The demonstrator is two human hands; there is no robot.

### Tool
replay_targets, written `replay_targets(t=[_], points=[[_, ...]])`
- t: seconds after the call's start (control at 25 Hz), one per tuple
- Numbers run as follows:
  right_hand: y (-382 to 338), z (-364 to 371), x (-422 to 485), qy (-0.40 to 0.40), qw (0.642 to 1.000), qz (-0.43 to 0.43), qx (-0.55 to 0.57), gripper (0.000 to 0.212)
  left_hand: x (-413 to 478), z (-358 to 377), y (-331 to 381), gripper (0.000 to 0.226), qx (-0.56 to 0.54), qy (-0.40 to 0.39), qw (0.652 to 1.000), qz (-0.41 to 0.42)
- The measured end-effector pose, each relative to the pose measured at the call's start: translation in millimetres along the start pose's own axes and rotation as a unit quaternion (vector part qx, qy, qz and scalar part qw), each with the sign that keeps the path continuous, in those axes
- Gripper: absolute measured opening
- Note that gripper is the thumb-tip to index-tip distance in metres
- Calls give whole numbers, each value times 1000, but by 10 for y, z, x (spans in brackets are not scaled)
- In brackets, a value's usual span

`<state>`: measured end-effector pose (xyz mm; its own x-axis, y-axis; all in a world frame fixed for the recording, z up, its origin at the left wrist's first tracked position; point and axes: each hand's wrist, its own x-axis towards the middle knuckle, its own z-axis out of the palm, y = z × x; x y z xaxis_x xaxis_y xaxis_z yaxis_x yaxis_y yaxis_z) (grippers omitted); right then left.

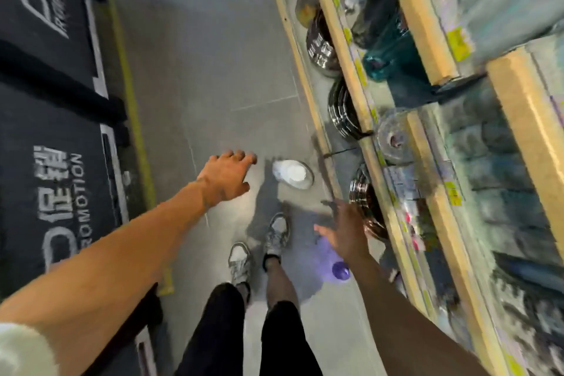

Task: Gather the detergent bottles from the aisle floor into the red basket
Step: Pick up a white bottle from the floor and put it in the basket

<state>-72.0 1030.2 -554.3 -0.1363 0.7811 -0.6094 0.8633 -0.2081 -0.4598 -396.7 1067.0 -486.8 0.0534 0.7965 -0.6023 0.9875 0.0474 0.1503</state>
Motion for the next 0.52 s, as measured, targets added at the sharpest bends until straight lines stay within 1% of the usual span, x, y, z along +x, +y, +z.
replay_targets(t=[0.16, 0.24, 0.32, 0.4, 0.48, 0.52], points=[[377, 595, 845, 0, 996, 38, 76, 87, 968, 994, -176, 66, -27, -50, 998, -3], [564, 939, 1330, 1, 990, 49, 135, 92, 1499, 1512, -239, 73, -49, -61, 997, 20], [788, 1288, 1869, 13, 986, 49, 158, 103, 2056, 1978, -271, 85, -60, -44, 996, 55], [1064, 1712, 2438, 12, 990, 21, 138, 111, 2615, 2456, -316, 92, -71, -15, 993, 88], [1359, 2133, 2922, 23, 992, -3, 122, 114, 3069, 2874, -344, 100, -78, 15, 988, 131], [1439, 2277, 3092, 27, 992, -13, 122, 112, 3250, 3038, -359, 104, -86, 26, 983, 160]])
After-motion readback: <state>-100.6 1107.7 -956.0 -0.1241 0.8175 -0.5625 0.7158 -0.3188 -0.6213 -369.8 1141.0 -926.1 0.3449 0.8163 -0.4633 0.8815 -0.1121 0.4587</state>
